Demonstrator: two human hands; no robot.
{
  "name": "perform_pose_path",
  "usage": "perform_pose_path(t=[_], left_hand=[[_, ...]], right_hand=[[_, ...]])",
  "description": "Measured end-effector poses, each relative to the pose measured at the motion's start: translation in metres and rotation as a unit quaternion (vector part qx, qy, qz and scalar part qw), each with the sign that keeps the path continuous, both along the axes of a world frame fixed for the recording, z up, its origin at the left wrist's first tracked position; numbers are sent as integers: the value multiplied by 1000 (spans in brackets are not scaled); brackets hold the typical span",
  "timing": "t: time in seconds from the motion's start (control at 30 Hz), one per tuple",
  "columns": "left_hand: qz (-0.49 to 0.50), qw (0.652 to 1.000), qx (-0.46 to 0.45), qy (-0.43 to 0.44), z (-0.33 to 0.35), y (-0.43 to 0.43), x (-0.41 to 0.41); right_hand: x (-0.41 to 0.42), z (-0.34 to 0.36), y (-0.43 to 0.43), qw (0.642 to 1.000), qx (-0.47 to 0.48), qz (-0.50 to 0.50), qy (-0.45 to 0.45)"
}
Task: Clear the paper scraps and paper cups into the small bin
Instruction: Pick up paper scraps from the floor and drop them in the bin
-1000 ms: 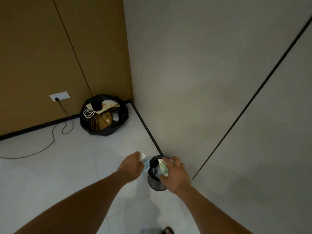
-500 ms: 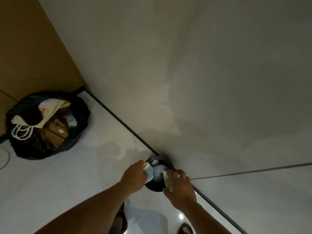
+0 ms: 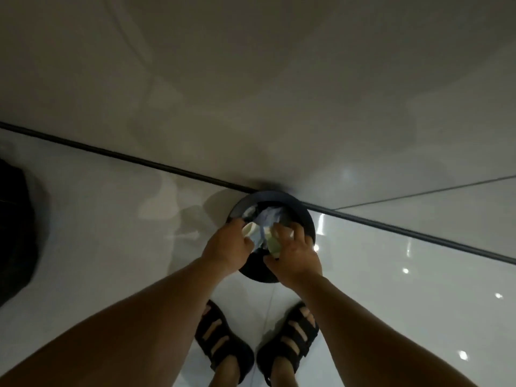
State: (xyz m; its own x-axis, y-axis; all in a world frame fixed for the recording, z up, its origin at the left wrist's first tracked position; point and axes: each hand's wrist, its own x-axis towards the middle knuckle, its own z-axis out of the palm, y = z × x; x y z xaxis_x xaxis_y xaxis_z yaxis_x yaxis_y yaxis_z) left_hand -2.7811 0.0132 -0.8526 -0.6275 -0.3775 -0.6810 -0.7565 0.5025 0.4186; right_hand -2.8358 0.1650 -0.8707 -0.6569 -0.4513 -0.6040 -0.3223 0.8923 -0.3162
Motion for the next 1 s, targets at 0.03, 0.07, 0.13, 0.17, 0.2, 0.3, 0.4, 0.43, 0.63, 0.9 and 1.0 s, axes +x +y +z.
perform_pose_path(t=[0.03, 0.07, 0.13, 0.17, 0.2, 0.3, 0.4, 0.43, 0.63, 0.9, 1.0], left_hand=[[-11, 1000, 3, -9, -12, 3, 5], [-19, 1000, 6, -20, -19, 6, 11], [-30, 999, 10, -40, -22, 12, 29], [-38, 998, 9, -46, -18, 15, 36], [-48, 998, 5, -51, -11, 17, 40], [-45, 998, -8, -48, 22, 19, 32], [-65, 998, -22, -13, 75, 22, 4], [-81, 996, -24, 4, 95, 25, -6], [-205, 976, -42, 65, 222, 57, -43], [-374, 920, -22, 118, 388, 115, -29], [-415, 901, -18, 124, 437, 144, -18]], right_hand=[[5, -13, 4, 1000, 0, -5, -6], [11, -21, 8, 1000, 3, -10, -15], [23, -25, 21, 999, 7, -19, -32], [27, -22, 29, 999, 6, -21, -36], [30, -16, 36, 999, 4, -23, -37], [29, 17, 58, 999, 1, -41, -30], [15, 69, 77, 998, 9, -68, -14], [8, 90, 83, 997, 10, -81, -8], [-12, 221, 120, 983, 4, -179, 46], [58, 401, 174, 946, -26, -295, 130], [101, 446, 198, 926, -32, -344, 151]])
